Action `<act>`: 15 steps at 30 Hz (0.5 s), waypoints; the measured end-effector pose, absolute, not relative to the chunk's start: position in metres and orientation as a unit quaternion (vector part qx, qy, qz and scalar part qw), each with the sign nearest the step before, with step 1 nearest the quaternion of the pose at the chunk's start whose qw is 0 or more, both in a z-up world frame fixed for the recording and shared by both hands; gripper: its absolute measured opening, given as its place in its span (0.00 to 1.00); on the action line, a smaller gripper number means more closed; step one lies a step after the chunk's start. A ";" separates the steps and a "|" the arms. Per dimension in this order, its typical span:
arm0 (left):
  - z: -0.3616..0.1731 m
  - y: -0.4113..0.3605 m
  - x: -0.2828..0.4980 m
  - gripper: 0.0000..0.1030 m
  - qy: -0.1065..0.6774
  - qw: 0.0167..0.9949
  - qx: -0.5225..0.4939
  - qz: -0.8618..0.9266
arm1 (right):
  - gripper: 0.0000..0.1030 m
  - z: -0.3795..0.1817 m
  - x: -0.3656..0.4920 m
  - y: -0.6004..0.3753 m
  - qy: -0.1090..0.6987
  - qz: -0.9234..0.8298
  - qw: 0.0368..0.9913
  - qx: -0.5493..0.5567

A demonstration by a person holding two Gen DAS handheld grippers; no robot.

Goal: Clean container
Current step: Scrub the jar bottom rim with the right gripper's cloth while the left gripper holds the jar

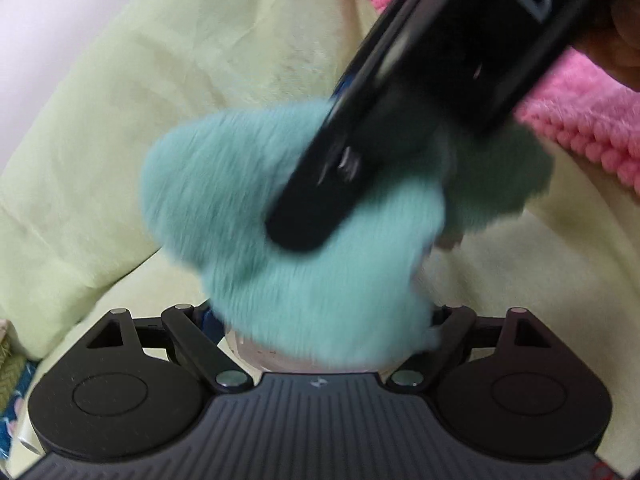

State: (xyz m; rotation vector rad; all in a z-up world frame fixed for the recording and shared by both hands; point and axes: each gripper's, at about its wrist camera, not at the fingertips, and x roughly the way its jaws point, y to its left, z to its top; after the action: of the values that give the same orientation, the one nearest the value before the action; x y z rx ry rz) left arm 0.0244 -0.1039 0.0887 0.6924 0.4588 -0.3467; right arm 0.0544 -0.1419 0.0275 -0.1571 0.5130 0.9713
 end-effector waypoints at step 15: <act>0.088 -0.111 0.033 0.83 0.216 0.903 0.334 -0.165 | 0.19 0.014 0.080 -0.156 0.236 0.331 0.912 -0.048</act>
State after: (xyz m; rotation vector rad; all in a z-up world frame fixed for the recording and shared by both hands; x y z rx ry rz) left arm 0.0332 -0.1112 0.0877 0.6904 0.4464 -0.3403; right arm 0.0797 -0.1559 0.0145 -0.0983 0.4855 0.6829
